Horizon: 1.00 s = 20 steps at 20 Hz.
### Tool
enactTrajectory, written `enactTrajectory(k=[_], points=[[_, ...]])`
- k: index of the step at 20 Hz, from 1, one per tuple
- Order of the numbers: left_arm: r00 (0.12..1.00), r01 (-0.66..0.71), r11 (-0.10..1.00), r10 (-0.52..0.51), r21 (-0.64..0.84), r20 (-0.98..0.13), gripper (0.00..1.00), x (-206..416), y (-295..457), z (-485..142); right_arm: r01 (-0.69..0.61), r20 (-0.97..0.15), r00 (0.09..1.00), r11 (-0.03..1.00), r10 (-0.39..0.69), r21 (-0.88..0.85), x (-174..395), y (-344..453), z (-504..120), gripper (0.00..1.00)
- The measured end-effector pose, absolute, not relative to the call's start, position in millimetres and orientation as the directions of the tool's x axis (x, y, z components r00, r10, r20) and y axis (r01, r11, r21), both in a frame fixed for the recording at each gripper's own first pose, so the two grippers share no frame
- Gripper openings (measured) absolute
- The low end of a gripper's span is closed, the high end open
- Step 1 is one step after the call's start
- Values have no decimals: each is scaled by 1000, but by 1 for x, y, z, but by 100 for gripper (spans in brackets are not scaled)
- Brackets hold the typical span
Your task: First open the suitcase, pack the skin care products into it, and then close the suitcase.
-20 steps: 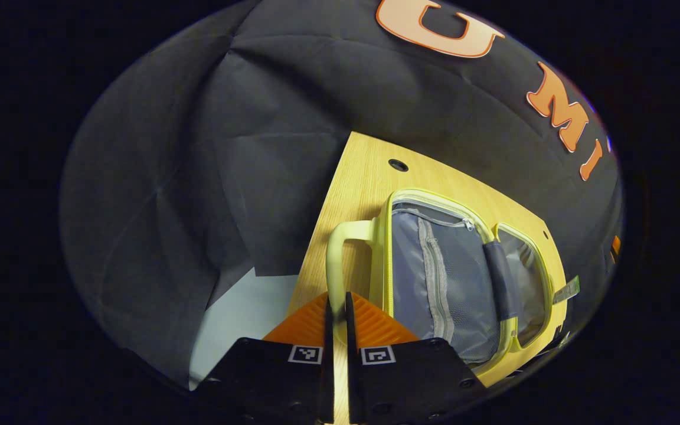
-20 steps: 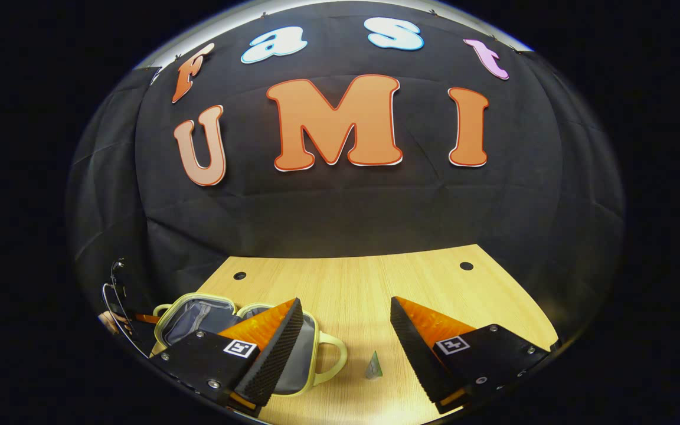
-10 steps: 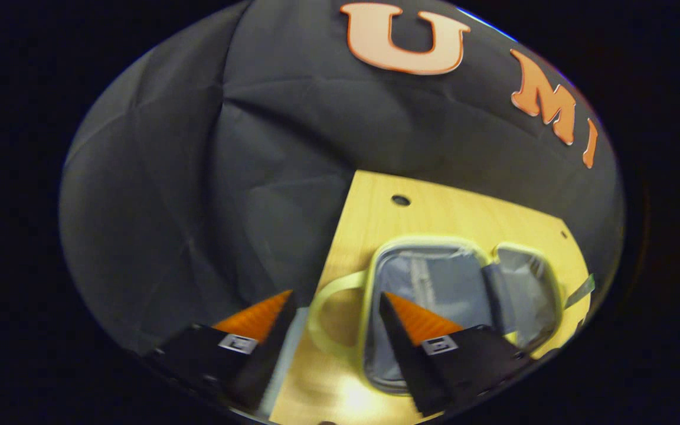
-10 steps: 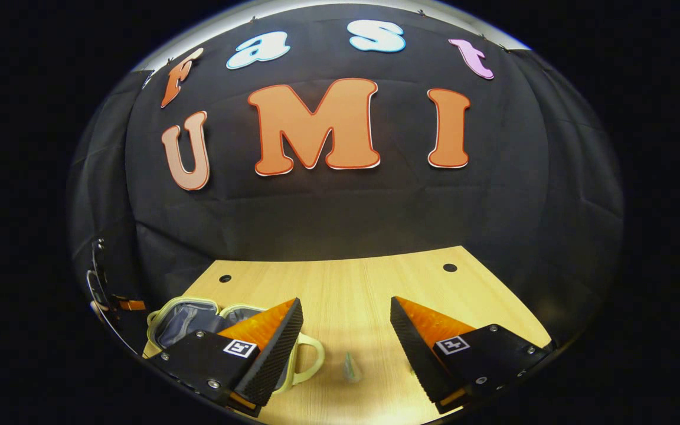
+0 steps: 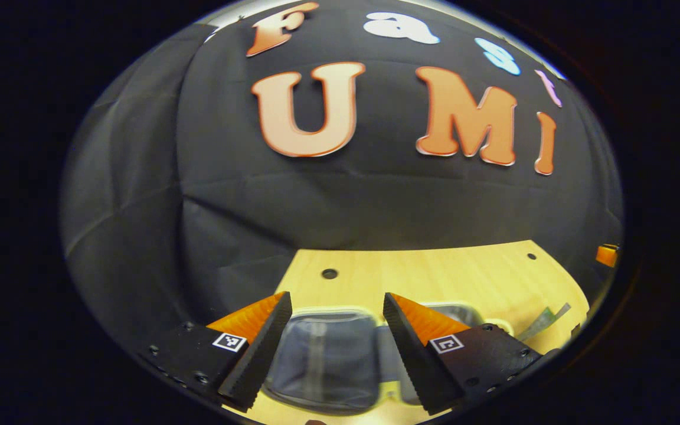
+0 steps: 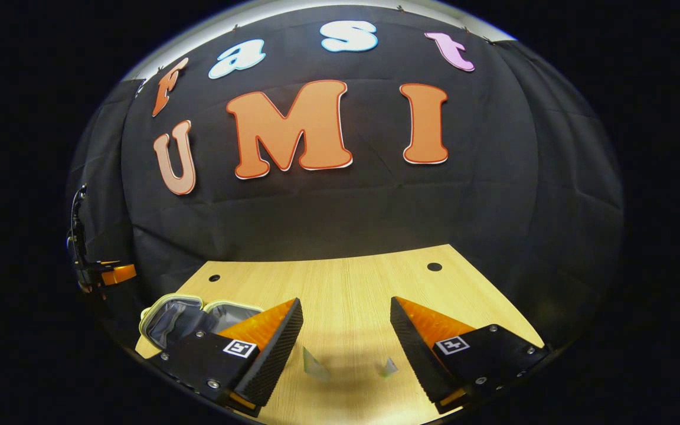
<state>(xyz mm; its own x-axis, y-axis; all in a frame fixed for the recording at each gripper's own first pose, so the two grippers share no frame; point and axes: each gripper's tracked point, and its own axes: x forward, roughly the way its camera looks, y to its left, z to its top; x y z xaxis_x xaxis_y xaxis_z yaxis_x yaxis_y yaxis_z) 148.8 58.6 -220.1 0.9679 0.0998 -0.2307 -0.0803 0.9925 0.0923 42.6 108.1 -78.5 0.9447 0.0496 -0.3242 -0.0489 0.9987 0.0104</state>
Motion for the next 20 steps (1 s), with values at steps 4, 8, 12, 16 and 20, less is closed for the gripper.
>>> enactTrajectory(k=[4, 8, 12, 16, 20], points=[[978, -41, 994, 61, 105, -198, 99, 148, -54, -221, -71, -326, 943, 997, 69, 8, 40, 65, -81, 94], [982, 22, 997, -8, 71, -191, 100, 150, -162, -244, -79, -350, 934, 997, 73, -2, 37, 11, -90, 94], [974, 76, 996, -64, 47, -217, 99, 156, -244, -285, -82, -381, 922, 996, 65, -29, 36, -38, -102, 94], [969, 112, 993, -104, 25, -226, 99, 158, -301, -318, -95, -405, 912, 995, 69, -44, 36, -67, -114, 94], [956, 102, 993, -84, 51, -280, 99, 163, -318, -369, -91, -412, 908, 995, 68, -38, 34, -85, -123, 95]])
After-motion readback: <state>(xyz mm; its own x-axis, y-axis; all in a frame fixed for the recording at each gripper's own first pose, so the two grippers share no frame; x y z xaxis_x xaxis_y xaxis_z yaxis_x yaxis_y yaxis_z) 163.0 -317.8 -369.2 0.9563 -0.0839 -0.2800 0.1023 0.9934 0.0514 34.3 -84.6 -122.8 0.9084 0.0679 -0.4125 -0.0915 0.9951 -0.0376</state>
